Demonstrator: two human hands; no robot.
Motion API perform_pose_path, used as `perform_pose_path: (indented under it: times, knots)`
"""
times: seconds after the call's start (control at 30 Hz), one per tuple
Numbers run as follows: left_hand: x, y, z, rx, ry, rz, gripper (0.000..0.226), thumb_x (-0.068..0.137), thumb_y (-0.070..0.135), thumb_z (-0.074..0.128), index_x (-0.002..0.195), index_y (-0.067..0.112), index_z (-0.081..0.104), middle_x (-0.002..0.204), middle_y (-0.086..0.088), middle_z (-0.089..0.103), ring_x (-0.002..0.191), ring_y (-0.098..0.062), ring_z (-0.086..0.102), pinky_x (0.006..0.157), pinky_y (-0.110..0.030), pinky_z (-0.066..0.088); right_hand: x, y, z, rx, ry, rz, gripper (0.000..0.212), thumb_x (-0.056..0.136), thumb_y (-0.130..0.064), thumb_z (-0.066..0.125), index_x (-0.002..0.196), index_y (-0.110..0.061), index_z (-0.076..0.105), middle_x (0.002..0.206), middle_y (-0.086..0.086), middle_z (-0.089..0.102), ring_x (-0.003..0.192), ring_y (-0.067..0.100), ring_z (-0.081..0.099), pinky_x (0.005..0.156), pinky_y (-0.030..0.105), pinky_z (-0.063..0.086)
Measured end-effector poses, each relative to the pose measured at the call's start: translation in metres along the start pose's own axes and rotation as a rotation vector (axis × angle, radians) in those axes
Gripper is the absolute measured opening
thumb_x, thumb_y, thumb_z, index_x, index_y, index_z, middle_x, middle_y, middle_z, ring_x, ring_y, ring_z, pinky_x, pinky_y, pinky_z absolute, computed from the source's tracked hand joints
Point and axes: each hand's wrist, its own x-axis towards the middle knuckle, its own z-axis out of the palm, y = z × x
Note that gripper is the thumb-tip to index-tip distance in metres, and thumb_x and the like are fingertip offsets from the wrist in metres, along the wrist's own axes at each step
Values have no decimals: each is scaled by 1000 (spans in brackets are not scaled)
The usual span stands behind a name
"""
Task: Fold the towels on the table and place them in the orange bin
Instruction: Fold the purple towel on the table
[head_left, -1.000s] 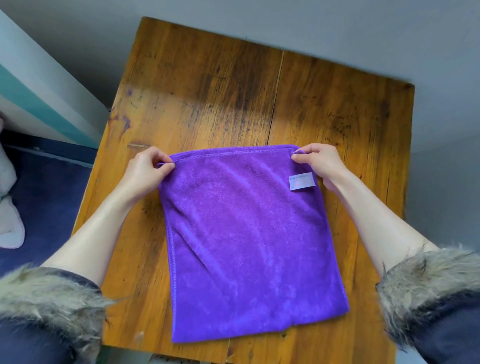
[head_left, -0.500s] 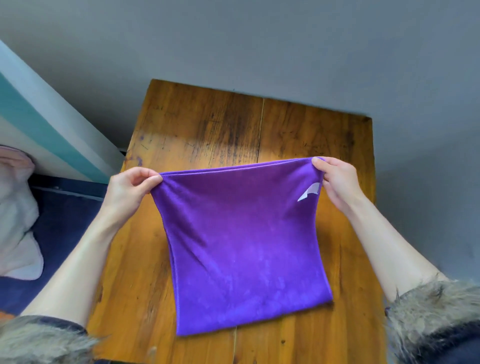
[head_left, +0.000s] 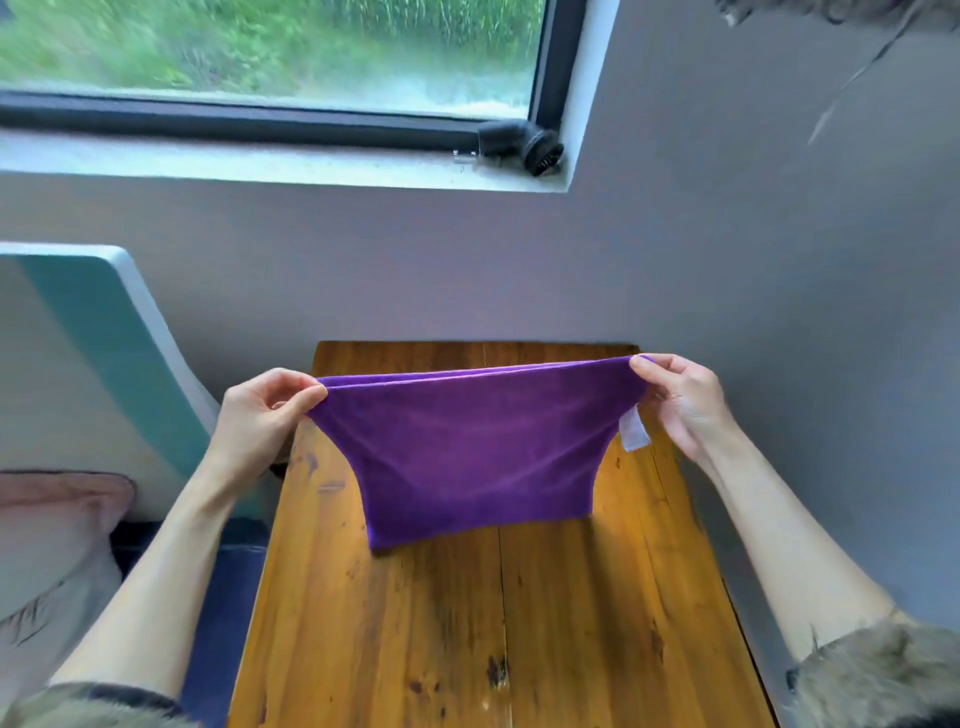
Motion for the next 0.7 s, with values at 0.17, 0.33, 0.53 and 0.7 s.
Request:
perform_pose_path:
  times: [0.17, 0.33, 0.53, 0.7]
  knots:
    - [-1, 32, -8, -9, 52, 91, 17, 86, 5, 62, 77, 19, 64, 67, 22, 67, 62, 7, 58, 65, -4, 44, -16, -31, 2, -33, -25, -51, 51, 40, -30, 79, 82, -6, 62, 65, -3, 70, 62, 7, 64, 58, 17, 51]
    - [-4, 49, -8, -20, 71, 104, 15, 86, 5, 62, 76, 16, 64, 63, 20, 66, 60, 5, 58, 64, -5, 45, -15, -43, -10, 11, -42, -71, 7, 85, 0, 59, 82, -6, 64, 71, 2, 70, 70, 13, 62, 66, 21, 53]
    - [-4, 59, -11, 17, 116, 118, 15, 84, 7, 65, 75, 18, 65, 68, 6, 67, 60, 4, 59, 64, -7, 48, -11, -48, -8, -38, -6, -99, 12, 84, 3, 59, 79, -6, 63, 67, 0, 70, 71, 14, 61, 71, 21, 52]
    - [-9, 63, -12, 39, 143, 125, 16, 83, 5, 66, 75, 18, 65, 68, 7, 67, 61, 6, 59, 65, -6, 46, -12, -51, -4, -34, -25, -104, 13, 85, 5, 58, 78, -6, 62, 64, -1, 69, 62, 9, 62, 63, 18, 54]
